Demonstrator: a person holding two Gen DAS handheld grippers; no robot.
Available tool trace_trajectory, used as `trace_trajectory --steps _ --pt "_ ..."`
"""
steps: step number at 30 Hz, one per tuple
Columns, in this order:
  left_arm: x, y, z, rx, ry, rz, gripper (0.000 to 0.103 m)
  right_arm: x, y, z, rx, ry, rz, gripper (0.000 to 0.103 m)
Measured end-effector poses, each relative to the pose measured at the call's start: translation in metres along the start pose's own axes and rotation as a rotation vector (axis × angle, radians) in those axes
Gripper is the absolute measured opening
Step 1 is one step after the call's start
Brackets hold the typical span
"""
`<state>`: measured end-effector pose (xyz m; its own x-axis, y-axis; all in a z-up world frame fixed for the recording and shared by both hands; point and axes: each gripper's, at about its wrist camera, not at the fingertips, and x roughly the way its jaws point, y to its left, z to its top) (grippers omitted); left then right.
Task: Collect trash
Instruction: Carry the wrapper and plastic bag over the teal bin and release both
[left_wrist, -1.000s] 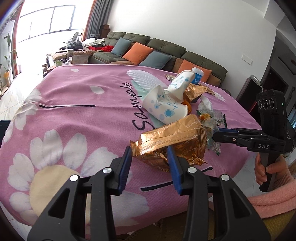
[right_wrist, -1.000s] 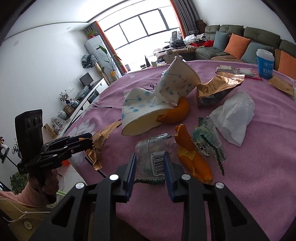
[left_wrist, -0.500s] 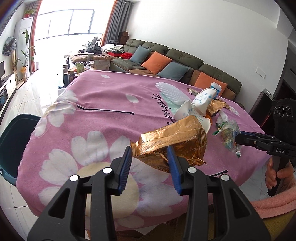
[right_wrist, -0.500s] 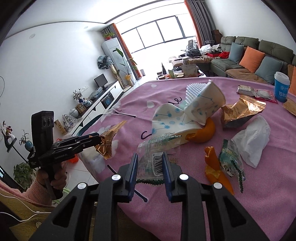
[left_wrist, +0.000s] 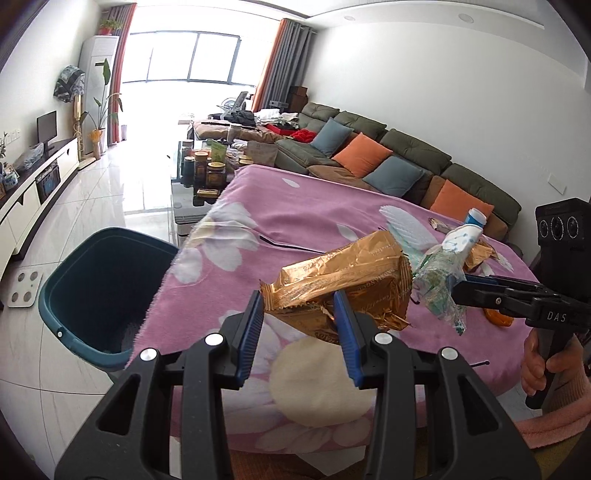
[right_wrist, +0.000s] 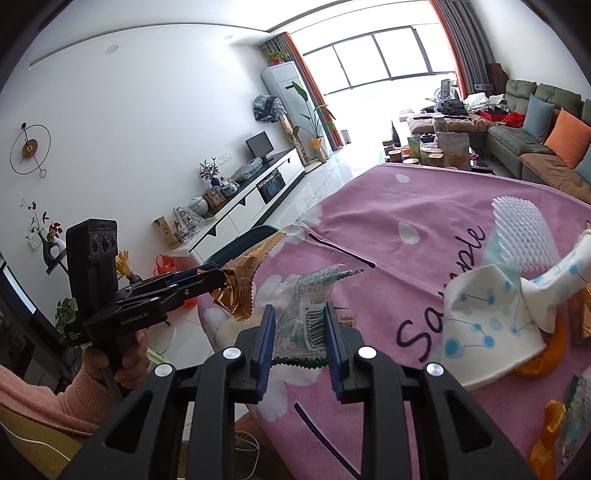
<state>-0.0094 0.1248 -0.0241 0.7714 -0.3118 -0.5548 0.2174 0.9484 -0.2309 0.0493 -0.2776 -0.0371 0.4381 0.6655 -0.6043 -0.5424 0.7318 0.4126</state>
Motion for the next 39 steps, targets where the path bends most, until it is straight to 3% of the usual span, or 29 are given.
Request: trace_trajectory --steps 20,39 --pt "-0.026 0.124 0.01 -0.169 -0.069 0.282 0.039 0.129 0.073 0.074 -0.131 0.118 0.173 0.024" --pt "0.002 0.183 0.007 -0.277 0.0 0.385 0.039 0.218 0.101 0.098 -0.123 0.2 0.165 0.024"
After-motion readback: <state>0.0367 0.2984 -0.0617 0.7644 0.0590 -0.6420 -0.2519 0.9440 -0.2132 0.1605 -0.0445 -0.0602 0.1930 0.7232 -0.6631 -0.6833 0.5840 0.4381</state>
